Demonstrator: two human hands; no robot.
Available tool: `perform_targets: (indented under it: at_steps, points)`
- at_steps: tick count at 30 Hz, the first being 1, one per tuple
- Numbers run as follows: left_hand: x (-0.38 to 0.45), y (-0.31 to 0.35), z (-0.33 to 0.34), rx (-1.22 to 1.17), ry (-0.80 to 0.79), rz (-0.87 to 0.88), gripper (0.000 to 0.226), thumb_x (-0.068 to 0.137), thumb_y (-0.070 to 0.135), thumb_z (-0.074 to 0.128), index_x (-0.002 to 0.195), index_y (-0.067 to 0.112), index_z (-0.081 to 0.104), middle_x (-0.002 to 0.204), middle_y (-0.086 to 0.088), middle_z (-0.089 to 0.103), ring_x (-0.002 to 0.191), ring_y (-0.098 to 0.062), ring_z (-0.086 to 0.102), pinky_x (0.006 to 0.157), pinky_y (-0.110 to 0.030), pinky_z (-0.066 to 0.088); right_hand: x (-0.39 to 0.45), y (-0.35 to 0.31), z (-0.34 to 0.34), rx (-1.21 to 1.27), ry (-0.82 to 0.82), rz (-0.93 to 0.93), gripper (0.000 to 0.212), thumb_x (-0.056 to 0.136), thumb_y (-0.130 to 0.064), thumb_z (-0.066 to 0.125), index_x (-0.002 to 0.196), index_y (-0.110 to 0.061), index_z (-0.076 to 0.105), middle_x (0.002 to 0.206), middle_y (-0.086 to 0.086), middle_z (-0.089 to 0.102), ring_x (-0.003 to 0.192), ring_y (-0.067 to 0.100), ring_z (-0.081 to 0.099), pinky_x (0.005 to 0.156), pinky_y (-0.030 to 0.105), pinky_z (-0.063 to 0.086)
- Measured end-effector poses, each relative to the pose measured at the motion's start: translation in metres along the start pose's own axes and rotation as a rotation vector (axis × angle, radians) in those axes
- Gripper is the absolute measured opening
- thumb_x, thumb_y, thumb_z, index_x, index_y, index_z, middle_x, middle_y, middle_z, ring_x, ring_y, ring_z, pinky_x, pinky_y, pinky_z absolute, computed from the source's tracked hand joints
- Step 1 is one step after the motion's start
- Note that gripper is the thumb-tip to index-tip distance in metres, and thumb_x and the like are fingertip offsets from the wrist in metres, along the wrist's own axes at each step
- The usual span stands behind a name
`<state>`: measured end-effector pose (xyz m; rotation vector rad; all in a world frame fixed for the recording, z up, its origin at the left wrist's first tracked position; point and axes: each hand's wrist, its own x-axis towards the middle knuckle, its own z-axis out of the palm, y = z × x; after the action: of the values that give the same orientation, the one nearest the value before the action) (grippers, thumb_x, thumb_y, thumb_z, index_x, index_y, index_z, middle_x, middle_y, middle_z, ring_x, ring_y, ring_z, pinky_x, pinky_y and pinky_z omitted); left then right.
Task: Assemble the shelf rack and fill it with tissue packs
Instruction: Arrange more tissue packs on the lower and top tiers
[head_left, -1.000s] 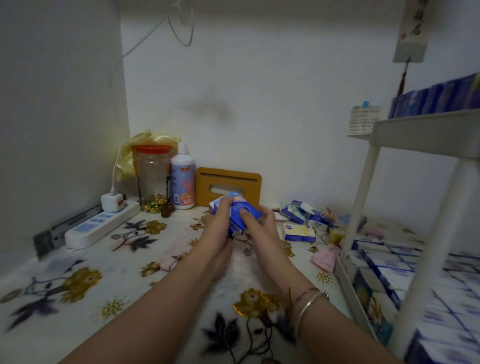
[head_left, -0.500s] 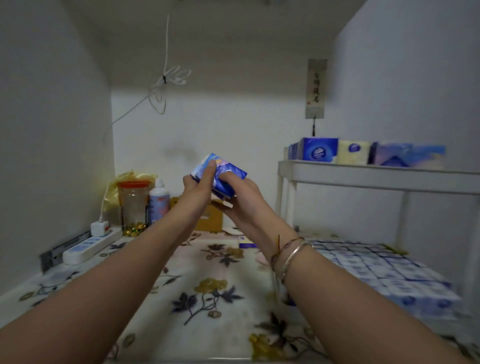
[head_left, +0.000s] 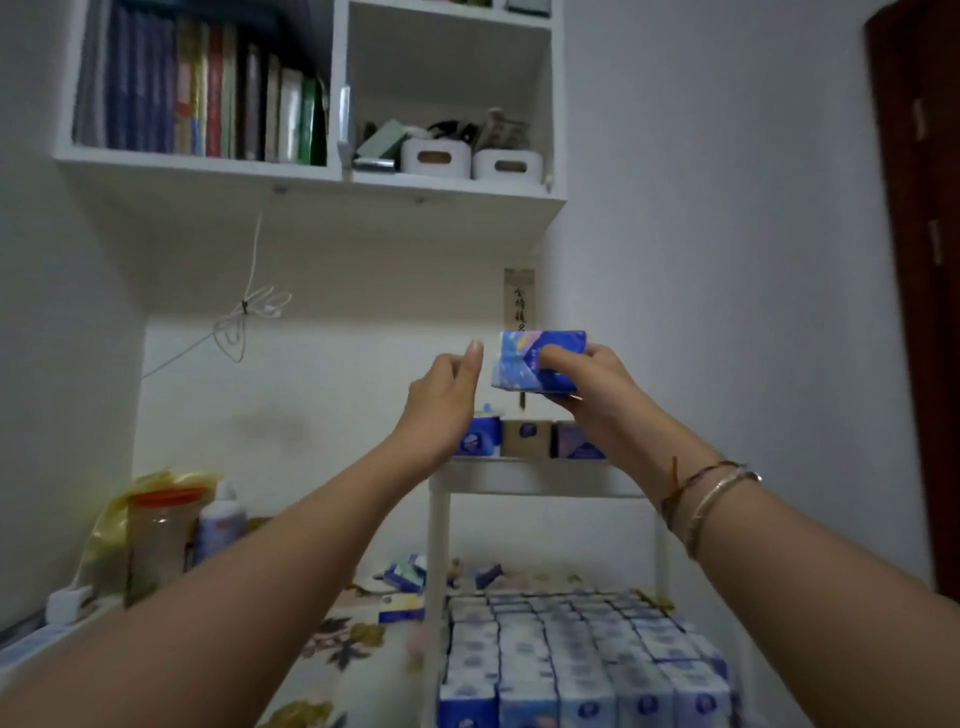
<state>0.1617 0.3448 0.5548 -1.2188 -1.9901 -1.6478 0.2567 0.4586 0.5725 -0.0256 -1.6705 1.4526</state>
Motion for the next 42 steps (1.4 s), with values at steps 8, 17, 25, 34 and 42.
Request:
perform_targets:
  at_steps: [8, 17, 25, 34, 42]
  points:
    - [0.027, 0.023, 0.067, 0.48, -0.251, 0.388, 0.033, 0.098, 0.031, 0.041, 0.124, 0.022, 0.059, 0.135, 0.004, 0.055, 0.125, -0.017, 0.048, 0.112, -0.046, 0.029, 0.026, -0.015, -0.113, -0.231, 0.047, 0.028, 0.069, 0.039, -0.019, 0.069, 0.105, -0.001, 0.058, 0.089, 0.012, 0.061, 0.074, 0.02, 0.063, 0.062, 0.026, 0.051]
    - [0.034, 0.029, 0.106, 0.728, -0.517, 0.36, 0.045, 0.089, 0.058, 0.05, 0.126, 0.032, 0.055, 0.125, 0.005, 0.061, 0.106, -0.017, 0.057, 0.081, -0.031, 0.046, 0.056, -0.001, -0.16, -0.492, 0.199, 0.023, 0.048, 0.043, -0.015, 0.046, 0.086, -0.007, 0.065, 0.083, 0.005, 0.066, 0.081, 0.021, 0.056, 0.062, 0.027, 0.043]
    - [0.045, 0.025, 0.106, 0.643, -0.517, 0.364, 0.036, 0.084, 0.051, 0.064, 0.113, 0.031, 0.058, 0.113, 0.012, 0.058, 0.093, -0.009, 0.052, 0.073, -0.028, 0.042, 0.079, 0.051, -0.155, -0.854, -0.059, 0.05, 0.026, 0.069, -0.019, 0.061, 0.094, -0.022, 0.068, 0.1, 0.002, 0.067, 0.098, 0.021, 0.061, 0.072, 0.026, 0.047]
    - [0.047, 0.017, 0.105, 0.674, -0.526, 0.384, 0.03, 0.088, 0.047, 0.057, 0.114, 0.034, 0.051, 0.115, 0.01, 0.06, 0.095, -0.011, 0.055, 0.071, -0.029, 0.043, 0.091, 0.064, -0.154, -0.963, -0.404, 0.238, 0.08, 0.083, 0.009, 0.047, 0.151, -0.021, 0.017, 0.139, 0.011, 0.045, 0.12, 0.023, 0.05, 0.098, 0.03, 0.046]
    - [0.036, 0.024, 0.092, 0.627, -0.474, 0.362, 0.047, 0.09, 0.057, 0.05, 0.13, 0.032, 0.049, 0.132, 0.009, 0.055, 0.111, -0.01, 0.055, 0.082, -0.03, 0.044, 0.079, 0.05, -0.166, -0.805, -0.201, 0.166, 0.066, 0.086, 0.007, 0.045, 0.144, -0.021, 0.03, 0.142, 0.007, 0.037, 0.122, 0.017, 0.043, 0.08, 0.02, 0.046]
